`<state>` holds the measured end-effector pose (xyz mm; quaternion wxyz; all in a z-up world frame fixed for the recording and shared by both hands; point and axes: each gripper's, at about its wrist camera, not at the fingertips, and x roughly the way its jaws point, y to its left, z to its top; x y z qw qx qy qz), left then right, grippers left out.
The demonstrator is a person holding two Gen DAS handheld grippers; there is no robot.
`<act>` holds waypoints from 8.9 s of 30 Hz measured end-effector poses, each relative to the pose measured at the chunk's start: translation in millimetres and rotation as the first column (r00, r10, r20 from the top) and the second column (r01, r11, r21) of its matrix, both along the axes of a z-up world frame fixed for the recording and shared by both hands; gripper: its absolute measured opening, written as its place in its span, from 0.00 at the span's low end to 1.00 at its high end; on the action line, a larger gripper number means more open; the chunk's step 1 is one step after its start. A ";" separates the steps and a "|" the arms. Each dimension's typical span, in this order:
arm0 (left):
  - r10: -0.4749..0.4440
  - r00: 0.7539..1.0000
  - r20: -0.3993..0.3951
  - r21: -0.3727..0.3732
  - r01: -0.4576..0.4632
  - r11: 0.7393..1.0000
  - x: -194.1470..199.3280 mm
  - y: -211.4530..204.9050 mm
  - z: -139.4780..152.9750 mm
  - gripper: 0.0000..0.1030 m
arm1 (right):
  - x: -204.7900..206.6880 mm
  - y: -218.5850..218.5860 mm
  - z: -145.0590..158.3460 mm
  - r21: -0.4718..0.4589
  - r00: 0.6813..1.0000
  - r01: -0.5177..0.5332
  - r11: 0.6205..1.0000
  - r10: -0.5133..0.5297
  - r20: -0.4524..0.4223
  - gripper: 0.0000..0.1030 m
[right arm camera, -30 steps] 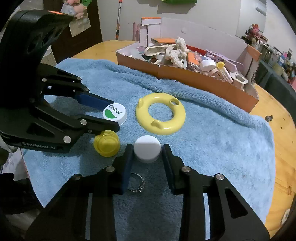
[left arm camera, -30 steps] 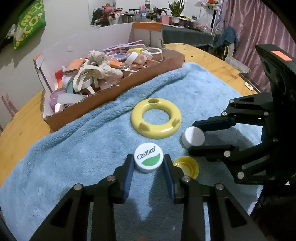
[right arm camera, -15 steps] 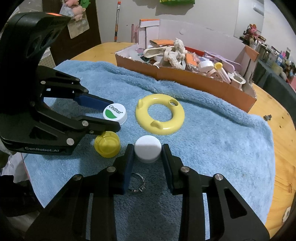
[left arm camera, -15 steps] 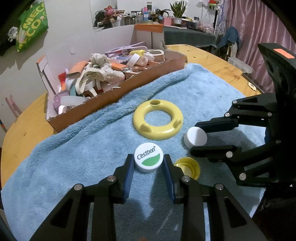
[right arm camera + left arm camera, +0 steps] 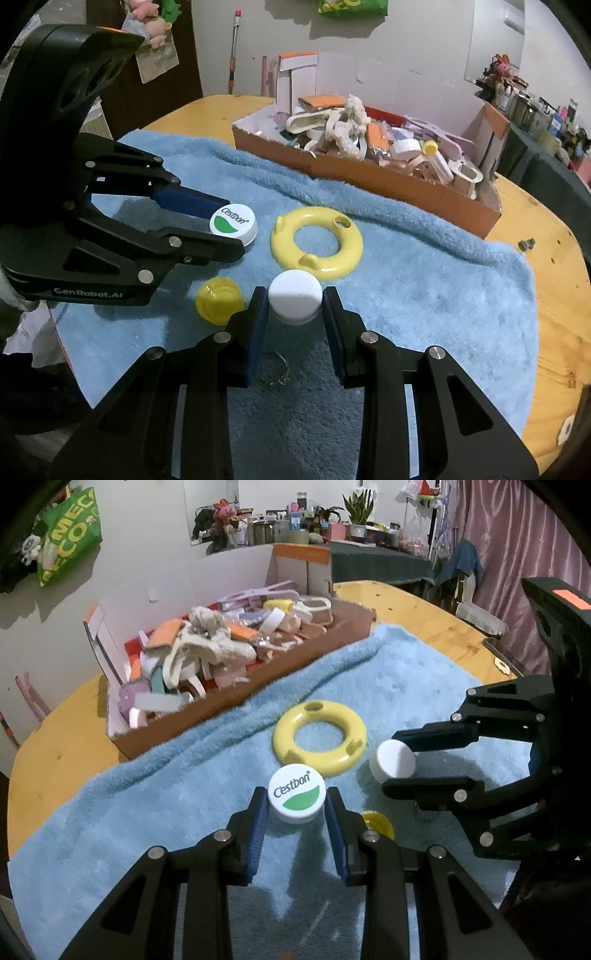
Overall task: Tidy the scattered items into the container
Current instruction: 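Lift and carry both white caps over the cardboard box, then lower caps into the box and open both grippers, then withdraw both grippers from the box back over the towel, then grasp yellow cap with left gripper while right gripper grasps metal ring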
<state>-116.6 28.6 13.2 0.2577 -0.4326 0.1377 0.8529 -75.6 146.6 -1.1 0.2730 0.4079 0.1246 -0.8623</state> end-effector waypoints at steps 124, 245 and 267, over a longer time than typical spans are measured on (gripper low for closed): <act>0.096 0.993 0.062 -0.030 -0.094 0.995 -144.1 52.2 16.8 0.38 | -162.0 30.4 24.7 0.102 0.980 0.095 0.990 -0.111 0.164 0.28; -0.149 0.985 0.083 0.037 0.147 0.988 28.1 18.3 -19.0 0.60 | 28.9 13.5 -3.8 0.034 0.992 -0.078 0.996 0.074 0.101 0.52; -0.152 0.986 0.062 0.027 0.150 0.988 29.1 17.0 -20.4 0.34 | 36.7 5.6 -8.0 0.053 0.994 -0.106 0.993 0.105 0.013 0.20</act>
